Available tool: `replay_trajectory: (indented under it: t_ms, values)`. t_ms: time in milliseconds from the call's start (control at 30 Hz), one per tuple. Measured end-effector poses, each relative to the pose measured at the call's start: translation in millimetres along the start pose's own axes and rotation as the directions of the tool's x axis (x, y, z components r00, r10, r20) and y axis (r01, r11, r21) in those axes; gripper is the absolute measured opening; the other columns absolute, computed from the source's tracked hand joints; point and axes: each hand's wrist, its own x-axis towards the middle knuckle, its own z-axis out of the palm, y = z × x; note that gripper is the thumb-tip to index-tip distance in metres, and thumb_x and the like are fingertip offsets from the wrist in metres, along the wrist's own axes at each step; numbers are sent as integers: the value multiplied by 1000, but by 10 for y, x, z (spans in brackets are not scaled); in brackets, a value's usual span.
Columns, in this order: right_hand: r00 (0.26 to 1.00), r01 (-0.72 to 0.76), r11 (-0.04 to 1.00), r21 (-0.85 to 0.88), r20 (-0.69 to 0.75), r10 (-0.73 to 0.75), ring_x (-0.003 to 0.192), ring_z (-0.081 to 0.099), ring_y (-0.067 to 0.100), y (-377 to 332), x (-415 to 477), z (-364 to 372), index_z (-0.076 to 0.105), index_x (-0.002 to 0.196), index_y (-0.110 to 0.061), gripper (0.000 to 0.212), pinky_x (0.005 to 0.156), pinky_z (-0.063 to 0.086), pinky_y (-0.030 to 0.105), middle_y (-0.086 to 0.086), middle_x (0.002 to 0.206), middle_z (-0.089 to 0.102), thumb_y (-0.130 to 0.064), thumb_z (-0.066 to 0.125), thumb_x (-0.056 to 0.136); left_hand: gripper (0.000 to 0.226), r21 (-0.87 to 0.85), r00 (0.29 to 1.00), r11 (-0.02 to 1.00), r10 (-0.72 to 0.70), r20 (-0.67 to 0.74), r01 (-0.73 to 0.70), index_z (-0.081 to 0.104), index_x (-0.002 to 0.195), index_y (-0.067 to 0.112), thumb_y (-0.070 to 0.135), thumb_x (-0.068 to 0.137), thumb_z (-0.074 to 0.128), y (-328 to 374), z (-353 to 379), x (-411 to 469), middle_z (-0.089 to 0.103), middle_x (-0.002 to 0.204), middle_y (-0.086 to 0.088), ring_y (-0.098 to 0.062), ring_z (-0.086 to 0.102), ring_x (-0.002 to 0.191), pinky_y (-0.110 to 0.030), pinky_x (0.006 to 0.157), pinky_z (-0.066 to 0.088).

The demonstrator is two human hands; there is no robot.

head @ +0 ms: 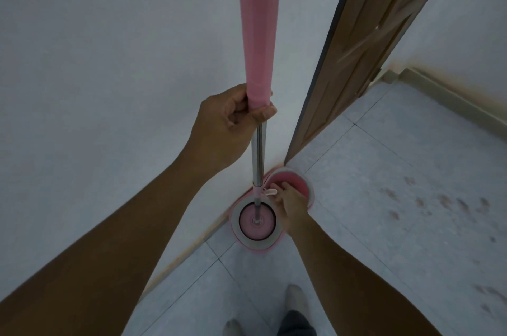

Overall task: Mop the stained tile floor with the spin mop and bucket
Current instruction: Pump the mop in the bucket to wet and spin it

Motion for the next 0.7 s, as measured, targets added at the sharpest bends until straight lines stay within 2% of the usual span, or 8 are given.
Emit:
replay_trajectory:
  t_ms: [100, 167, 267, 333, 400, 467, 600, 700]
  values:
    - [980, 193, 935, -299, 14, -198, 62, 58, 19, -32, -361, 257, 66, 80, -9, 13, 58, 50, 33, 8, 73, 63, -17, 61, 89, 36, 23, 1000, 1000, 14, -10, -14, 65, 119, 2, 14, 87, 72, -4, 25, -1, 73, 105, -9, -20, 72, 97, -42, 93, 57]
    - [947, 318, 855, -409, 89, -310, 65, 56, 23, 47, -488, 327, 60, 75, -14, 22, 60, 46, 38, 11, 72, 60, -24, 54, 93, 37, 30, 1000, 999, 13, -10, -13, 64, 120, 2, 15, 86, 72, 10, 43, -14, 73, 105, -9, -20, 72, 97, -42, 93, 57]
    - [905, 424, 668, -612, 258, -338, 114, 58, 30, 147, -503, 253, 61, 119, -16, 26, 91, 48, 26, 19, 121, 61, -19, 43, 101, 37, 23, 1000, 1000, 5, -26, -4, 65, 120, 2, 15, 86, 73, 13, 23, -42, 74, 103, -8, -18, 72, 96, -41, 92, 57]
    - [886, 463, 525, -714, 355, -298, 121, 51, 28, 132, -446, 133, 40, 146, -12, 52, 97, 41, 25, 19, 124, 54, -26, 51, 98, 36, 6, 999, 1000, -12, -42, 12, 66, 119, 3, 14, 85, 73, 22, -1, -50, 74, 101, -5, -15, 72, 94, -38, 92, 57]
    - [902, 431, 661, -614, 312, -299, 85, 54, 17, 42, -486, 84, 49, 134, -24, 53, 69, 45, 26, 1, 93, 54, -40, 63, 86, 34, 4, 999, 1000, -19, -41, 19, 67, 117, 3, 13, 85, 73, 42, -10, -56, 74, 99, -4, -14, 72, 93, -35, 92, 57]
    - [929, 370, 785, -497, 221, -297, 62, 52, 14, 30, -473, 25, 53, 105, -17, 23, 52, 44, 23, -1, 72, 56, -16, 65, 85, 32, 35, 999, 999, -3, -32, 4, 68, 114, 3, 13, 85, 74, 54, 5, -90, 75, 98, -5, -15, 73, 92, -37, 91, 58]
    - [937, 324, 743, -586, 309, -166, 77, 68, 19, 95, -579, 51, 53, 117, -35, 48, 66, 58, 31, 1, 101, 68, -16, 66, 75, 34, 86, 998, 996, 42, -45, -38, 70, 112, 3, 20, 83, 75, 185, 41, -159, 76, 99, -7, -19, 73, 91, -41, 90, 58]
    - [881, 473, 604, -642, 353, -315, 91, 70, 15, -57, -821, 180, 41, 136, -43, 60, 80, 60, 34, -6, 111, 66, -43, 67, 81, 38, 94, 996, 994, 61, -68, -55, 70, 113, 5, 26, 82, 75, 410, 4, -121, 76, 101, -5, -18, 74, 91, -39, 90, 58]
